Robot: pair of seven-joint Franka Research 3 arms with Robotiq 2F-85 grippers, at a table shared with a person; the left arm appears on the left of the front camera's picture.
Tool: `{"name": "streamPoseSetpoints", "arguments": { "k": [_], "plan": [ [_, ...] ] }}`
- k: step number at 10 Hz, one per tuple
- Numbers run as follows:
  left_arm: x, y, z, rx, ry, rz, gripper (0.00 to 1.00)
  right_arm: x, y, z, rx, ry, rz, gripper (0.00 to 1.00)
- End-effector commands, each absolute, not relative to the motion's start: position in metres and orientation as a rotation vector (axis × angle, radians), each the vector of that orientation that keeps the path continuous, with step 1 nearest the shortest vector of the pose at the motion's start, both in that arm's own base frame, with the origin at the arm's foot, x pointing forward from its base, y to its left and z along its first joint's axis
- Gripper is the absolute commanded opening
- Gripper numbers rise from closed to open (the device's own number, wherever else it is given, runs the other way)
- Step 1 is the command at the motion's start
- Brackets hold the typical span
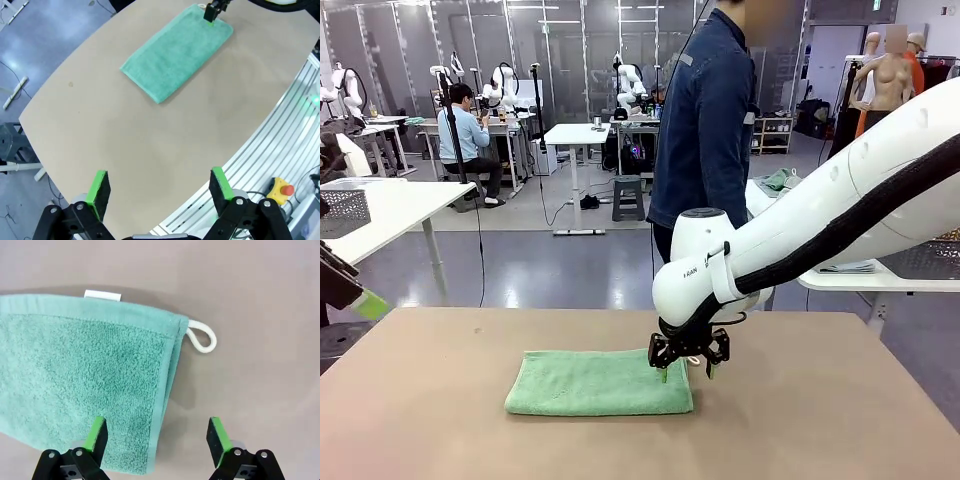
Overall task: Fold the towels and place them in the basket.
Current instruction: When a person lays out a Towel with hook on the table, fold it in half twice.
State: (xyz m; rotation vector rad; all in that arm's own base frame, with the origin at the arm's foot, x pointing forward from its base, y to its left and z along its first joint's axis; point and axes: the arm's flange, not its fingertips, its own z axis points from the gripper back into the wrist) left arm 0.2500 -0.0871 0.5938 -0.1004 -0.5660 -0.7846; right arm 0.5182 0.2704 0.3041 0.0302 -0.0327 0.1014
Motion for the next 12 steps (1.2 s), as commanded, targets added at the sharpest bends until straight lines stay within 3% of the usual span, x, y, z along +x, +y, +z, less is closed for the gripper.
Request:
{"name": "streamPoseSetpoints", "arguments": {
  "k": [1,5,7,8,9,10,12],
  "plan": [
    [0.255,-0.09,0.589,-0.092,-0.554,-0.796,1.0,0.526,0.278,0.298,0.011,-0.064,0.048,1.0],
    [0.255,-0.09,0.589,-0.092,-0.554,-0.796,1.0,0.531,0.279,0.288,0.005,-0.044,0.035,1.0],
    [0.255,-0.09,0.589,-0.092,-0.554,-0.796,1.0,0.53,0.279,0.286,-0.005,-0.039,0.034,0.73],
    [0.255,-0.09,0.589,-0.092,-0.554,-0.796,1.0,0.53,0.279,0.284,-0.008,-0.034,0.037,0.35],
    [0.255,-0.09,0.589,-0.092,-0.554,-0.796,1.0,0.53,0.279,0.284,-0.003,-0.032,0.039,0.14],
    [0.255,-0.09,0.589,-0.092,-0.554,-0.796,1.0,0.53,0.279,0.283,0.004,-0.031,0.038,0.0],
    [0.255,-0.09,0.589,-0.092,-0.554,-0.796,1.0,0.53,0.278,0.283,0.011,-0.031,0.038,0.0]
  ]
}}
